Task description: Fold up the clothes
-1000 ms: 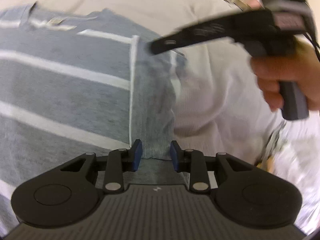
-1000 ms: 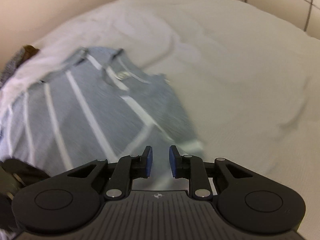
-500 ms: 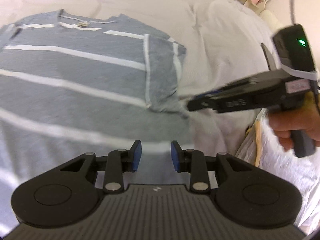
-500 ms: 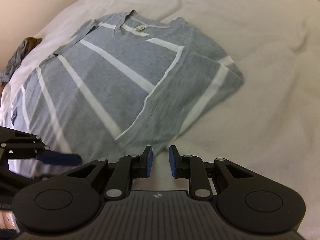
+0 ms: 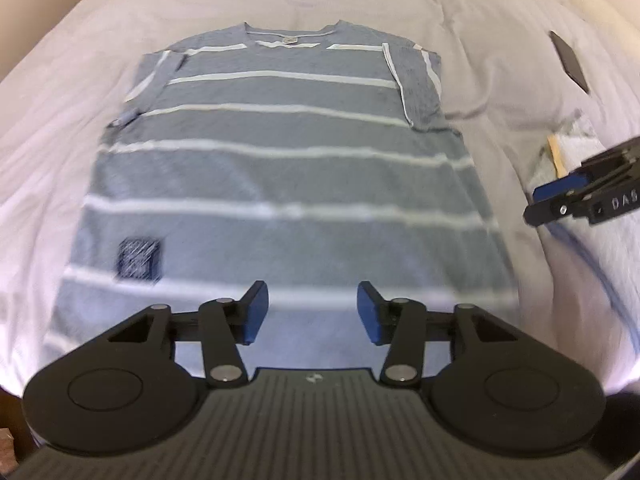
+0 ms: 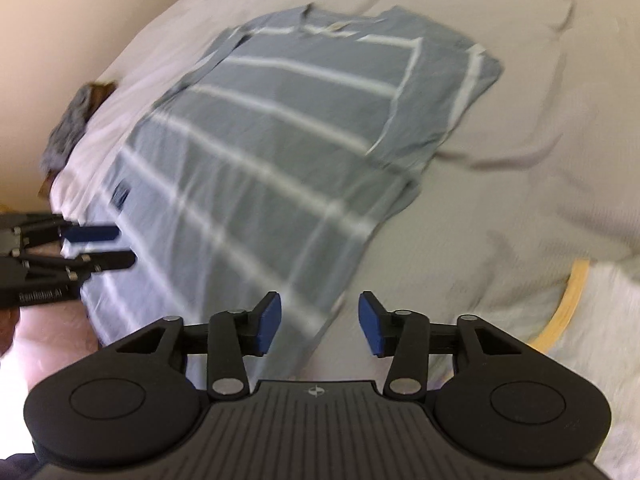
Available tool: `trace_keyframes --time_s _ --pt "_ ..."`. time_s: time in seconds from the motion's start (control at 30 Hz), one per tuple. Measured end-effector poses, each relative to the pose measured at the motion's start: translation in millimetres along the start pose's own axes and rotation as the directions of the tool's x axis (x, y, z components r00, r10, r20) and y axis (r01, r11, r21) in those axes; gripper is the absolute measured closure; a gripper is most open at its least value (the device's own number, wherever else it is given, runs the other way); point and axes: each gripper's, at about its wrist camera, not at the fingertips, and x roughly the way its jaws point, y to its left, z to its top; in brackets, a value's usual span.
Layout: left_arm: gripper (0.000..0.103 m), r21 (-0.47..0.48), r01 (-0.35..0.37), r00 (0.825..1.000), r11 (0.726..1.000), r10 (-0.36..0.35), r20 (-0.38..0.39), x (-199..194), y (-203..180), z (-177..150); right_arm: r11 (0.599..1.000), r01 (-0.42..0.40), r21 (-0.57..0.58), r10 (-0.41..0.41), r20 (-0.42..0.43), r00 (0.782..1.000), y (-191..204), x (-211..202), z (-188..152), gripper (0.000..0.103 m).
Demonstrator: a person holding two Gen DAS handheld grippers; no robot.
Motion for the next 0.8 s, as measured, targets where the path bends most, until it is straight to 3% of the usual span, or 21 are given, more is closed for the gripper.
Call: trace_keyframes --time_s 0.13,0.2,0.3,0.4,0.47,0.53,0.63,0.73,0.8 --pt "0.033 0.130 -0.034 0.999 0.991 0.035 -0.001 -22.4 19.4 -39.9 0.999 0.020 -0.034 -0.020 0.001 1.000 29.9 -13.6 -22.9 0.054" --pt "0.019 0.190 -0.040 0.999 0.981 0.039 0.009 -28.9 33.1 -58.4 0.998 0.044 -0.037 -0.044 0.007 0.999 42.8 -17.6 -33.7 0.049" --pt "0.016 0.276 -0.044 0.999 0.960 0.038 0.026 -33.3 55.8 -84.1 0.997 0.080 -0.022 -0.080 0.006 0.997 60.4 -16.8 -48.4 0.049" --pt "0.017 0.421 -0.040 0.999 0.906 0.024 0.045 -36.2 77.9 -106.6 0.991 0.132 -0.019 -0.131 0.028 0.991 84.5 -14.7 -60.3 0.049" --pt "0.017 0.513 -0.049 0.998 0.857 0.022 0.058 -37.4 89.1 -119.0 0.986 0.169 -0.009 -0.168 0.059 0.984 101.2 -15.0 -67.4 0.048" --pt "0.020 0.610 -0.070 0.997 0.790 0.032 0.072 -35.9 99.3 -133.1 0.979 0.203 0.011 -0.204 0.089 0.975 117.7 -14.2 -73.4 0.044" --pt "0.031 0.732 -0.118 0.993 0.671 0.059 0.106 -28.5 109.2 -151.0 0.973 0.232 0.024 -0.233 0.083 0.969 138.3 -5.0 -80.7 0.043" --pt "0.038 0.831 -0.179 0.984 0.526 0.098 0.150 -13.2 117.4 -167.8 0.971 0.237 -0.016 -0.235 0.081 0.969 163.2 3.7 -86.5 0.043" --pt "0.039 0.861 -0.198 0.980 0.469 0.112 0.165 -1.2 123.7 -174.0 0.972 0.230 -0.045 -0.227 0.075 0.971 176.7 8.9 -88.8 0.043"
